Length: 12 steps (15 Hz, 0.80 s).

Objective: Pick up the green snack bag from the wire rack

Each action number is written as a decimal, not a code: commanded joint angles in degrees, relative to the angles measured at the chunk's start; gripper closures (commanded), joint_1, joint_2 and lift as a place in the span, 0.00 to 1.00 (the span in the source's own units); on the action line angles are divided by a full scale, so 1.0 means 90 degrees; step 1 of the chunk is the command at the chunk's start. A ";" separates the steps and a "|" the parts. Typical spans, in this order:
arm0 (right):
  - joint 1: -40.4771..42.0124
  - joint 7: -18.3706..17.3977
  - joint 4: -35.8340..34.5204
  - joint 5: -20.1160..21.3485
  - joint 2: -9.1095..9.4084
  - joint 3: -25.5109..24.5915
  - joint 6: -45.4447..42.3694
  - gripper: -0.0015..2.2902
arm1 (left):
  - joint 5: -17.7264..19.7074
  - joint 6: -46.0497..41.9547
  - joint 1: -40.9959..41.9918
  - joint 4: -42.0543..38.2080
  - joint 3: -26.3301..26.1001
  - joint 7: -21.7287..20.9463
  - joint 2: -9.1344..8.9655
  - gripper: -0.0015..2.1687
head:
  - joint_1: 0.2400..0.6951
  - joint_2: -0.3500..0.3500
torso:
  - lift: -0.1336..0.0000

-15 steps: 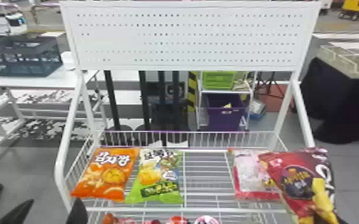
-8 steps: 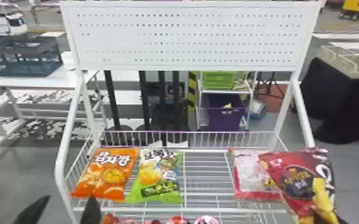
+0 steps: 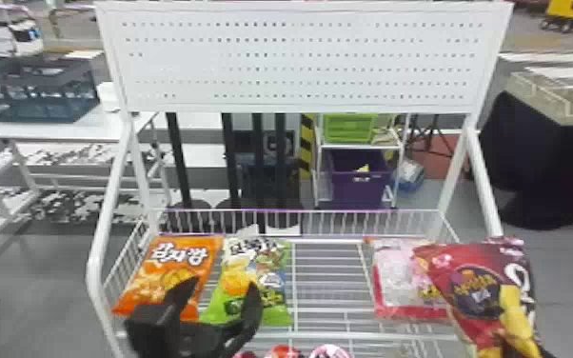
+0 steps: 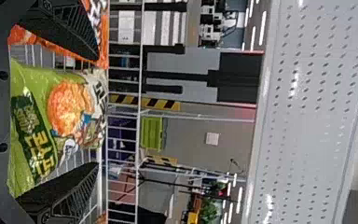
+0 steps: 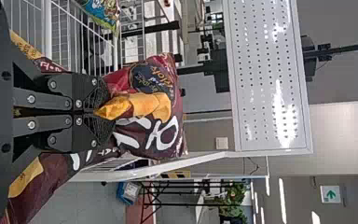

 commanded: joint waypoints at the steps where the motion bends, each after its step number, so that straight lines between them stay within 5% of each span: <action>1: -0.0004 0.0000 0.0010 0.0004 0.0014 0.0003 0.0000 0.95 | 0.0000 0.0079 -0.0697 0.0841 -0.0209 -0.0001 -0.0136 0.04 | 0.57 0.50 | 1.00; 7: -0.0111 0.0000 0.0117 0.0004 0.0014 0.0022 0.0000 0.95 | 0.0068 0.0353 -0.2016 0.2540 -0.0482 -0.0001 -0.0410 0.04 | 0.57 0.50 | 1.00; 12: -0.0131 0.0000 0.0136 -0.0015 0.0014 0.0012 0.0000 0.95 | 0.0049 0.0489 -0.2582 0.3204 -0.0736 -0.0001 -0.0449 0.04 | 0.57 0.50 | 1.00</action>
